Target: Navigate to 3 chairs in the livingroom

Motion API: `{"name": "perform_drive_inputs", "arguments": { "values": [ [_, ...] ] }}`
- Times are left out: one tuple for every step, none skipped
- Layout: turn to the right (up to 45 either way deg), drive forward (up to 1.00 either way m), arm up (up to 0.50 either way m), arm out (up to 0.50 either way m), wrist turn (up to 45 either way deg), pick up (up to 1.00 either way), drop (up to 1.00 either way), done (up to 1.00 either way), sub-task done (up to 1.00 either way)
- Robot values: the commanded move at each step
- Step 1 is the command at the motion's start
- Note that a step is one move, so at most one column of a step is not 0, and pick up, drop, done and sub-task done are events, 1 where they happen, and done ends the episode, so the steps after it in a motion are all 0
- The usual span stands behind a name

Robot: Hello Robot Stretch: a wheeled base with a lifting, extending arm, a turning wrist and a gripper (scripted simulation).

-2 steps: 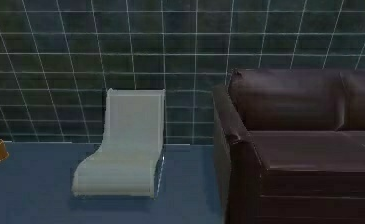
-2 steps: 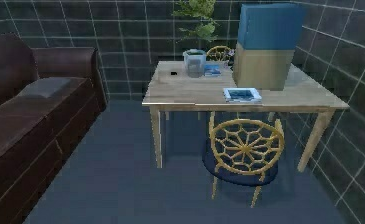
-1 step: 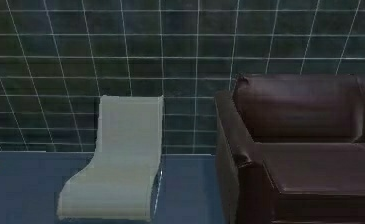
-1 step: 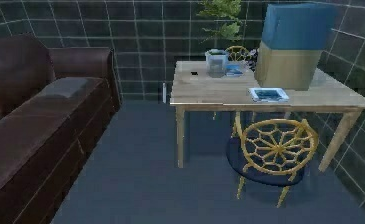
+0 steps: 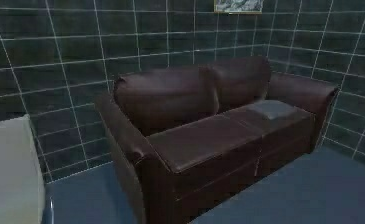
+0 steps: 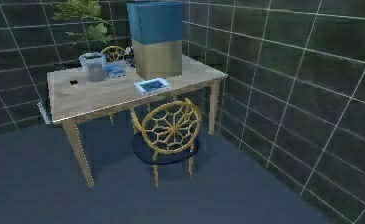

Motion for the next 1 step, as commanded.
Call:
{"name": "perform_drive_inputs", "arguments": {
  "values": [
    [0.0, 0.65, 0.00, 0.00, 0.0, 0.00, 0.00, 0.00, 0.00]
  ]
}}
